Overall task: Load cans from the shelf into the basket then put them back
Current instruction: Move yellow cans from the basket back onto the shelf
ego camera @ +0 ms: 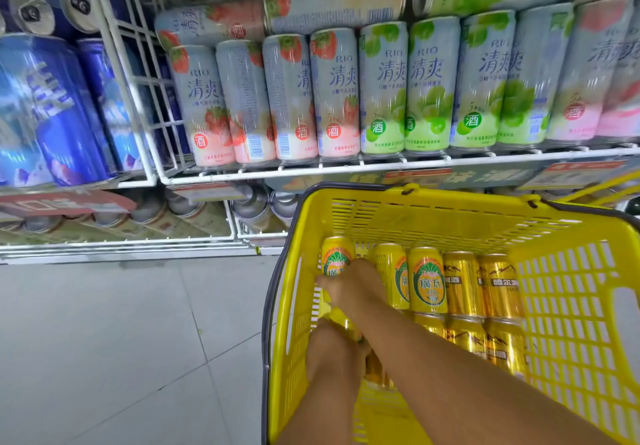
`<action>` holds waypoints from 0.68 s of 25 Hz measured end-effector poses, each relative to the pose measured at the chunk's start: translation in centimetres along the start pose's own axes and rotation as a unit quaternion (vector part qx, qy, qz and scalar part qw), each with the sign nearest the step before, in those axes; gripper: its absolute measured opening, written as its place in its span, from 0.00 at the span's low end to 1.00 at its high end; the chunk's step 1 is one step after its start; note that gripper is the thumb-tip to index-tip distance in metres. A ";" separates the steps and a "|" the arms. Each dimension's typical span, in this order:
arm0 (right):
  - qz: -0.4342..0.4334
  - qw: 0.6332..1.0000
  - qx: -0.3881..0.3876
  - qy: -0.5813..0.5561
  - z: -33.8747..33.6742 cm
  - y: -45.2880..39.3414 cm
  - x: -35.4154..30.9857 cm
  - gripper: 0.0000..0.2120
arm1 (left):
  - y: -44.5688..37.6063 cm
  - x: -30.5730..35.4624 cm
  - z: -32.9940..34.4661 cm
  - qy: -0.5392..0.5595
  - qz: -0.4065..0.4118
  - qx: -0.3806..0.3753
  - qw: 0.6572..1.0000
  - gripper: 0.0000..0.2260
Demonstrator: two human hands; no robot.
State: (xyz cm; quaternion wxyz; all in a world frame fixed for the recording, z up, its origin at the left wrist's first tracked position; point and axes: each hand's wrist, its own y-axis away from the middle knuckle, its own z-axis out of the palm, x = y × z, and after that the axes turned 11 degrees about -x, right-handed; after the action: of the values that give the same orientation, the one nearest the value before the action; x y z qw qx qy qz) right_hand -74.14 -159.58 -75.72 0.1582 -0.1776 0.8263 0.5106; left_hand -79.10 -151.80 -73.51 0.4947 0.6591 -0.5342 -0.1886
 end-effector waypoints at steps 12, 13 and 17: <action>-0.062 0.989 -0.044 -0.126 -9.6 6.3 -0.3 0.28 | 6.3 0.9 -1.6 0.069 0.115 0.060 0.989 0.20; -0.074 0.987 -0.044 -0.134 -10.4 7.2 0.0 0.24 | 7.0 1.0 -1.8 0.074 0.123 0.060 0.988 0.20; -0.094 0.981 -0.042 -0.163 -14.0 11.0 0.8 0.26 | 10.8 1.8 -3.8 0.087 0.138 0.052 0.985 0.19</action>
State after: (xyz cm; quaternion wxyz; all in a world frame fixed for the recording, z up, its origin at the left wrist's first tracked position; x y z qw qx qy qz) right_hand -80.94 -167.73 -61.39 0.3304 -0.1752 0.7471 0.5495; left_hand -81.12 -151.06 -62.16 0.5259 0.6175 -0.5841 -0.0323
